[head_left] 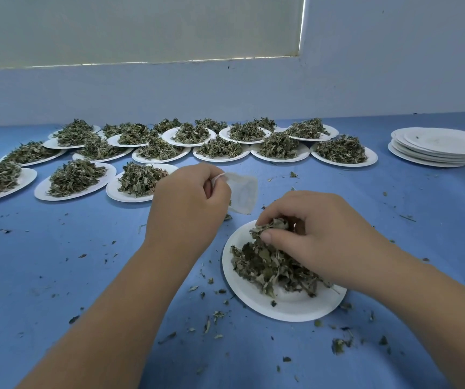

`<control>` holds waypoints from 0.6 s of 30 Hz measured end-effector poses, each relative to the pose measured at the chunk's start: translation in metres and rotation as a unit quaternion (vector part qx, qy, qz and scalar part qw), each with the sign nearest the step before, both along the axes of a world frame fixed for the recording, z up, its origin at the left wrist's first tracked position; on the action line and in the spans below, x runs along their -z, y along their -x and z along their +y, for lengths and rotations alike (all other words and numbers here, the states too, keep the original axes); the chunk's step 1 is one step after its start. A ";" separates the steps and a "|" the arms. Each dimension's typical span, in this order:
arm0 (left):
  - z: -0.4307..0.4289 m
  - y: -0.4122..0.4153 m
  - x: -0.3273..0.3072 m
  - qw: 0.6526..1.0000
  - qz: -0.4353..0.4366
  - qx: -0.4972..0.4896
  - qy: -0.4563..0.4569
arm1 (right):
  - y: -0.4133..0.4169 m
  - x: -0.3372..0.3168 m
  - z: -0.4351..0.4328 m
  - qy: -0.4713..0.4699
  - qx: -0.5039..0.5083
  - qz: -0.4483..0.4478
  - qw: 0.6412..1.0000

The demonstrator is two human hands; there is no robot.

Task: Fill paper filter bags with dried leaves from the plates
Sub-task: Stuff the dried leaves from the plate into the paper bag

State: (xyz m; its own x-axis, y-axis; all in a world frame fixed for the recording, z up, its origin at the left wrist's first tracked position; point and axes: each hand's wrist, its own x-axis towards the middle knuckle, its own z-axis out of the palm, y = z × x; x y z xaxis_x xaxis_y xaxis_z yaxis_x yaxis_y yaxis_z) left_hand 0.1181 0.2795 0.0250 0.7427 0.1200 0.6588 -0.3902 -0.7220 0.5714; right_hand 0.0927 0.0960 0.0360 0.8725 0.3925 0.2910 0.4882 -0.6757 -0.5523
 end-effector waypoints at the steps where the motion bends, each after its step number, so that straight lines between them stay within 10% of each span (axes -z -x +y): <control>1: -0.001 0.000 0.000 1.000 0.001 0.001 -0.005 | 0.000 -0.001 -0.001 -0.016 0.005 -0.001 1.000; 9: -0.011 0.003 0.003 0.998 0.012 0.025 -0.056 | -0.004 -0.003 -0.006 -0.142 0.043 -0.026 0.989; 18: -0.023 0.010 0.001 0.995 0.017 0.065 -0.069 | -0.007 0.002 0.003 -0.056 0.089 -0.100 0.989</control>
State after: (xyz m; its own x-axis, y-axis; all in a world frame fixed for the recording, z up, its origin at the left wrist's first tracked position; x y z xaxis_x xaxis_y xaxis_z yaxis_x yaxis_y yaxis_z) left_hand 0.1081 0.2570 0.0238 0.7688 -0.0688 0.6358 -0.4669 -0.7397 0.4845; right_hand 0.1001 0.0993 0.0340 0.8459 0.1929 0.4972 0.4734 -0.7008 -0.5336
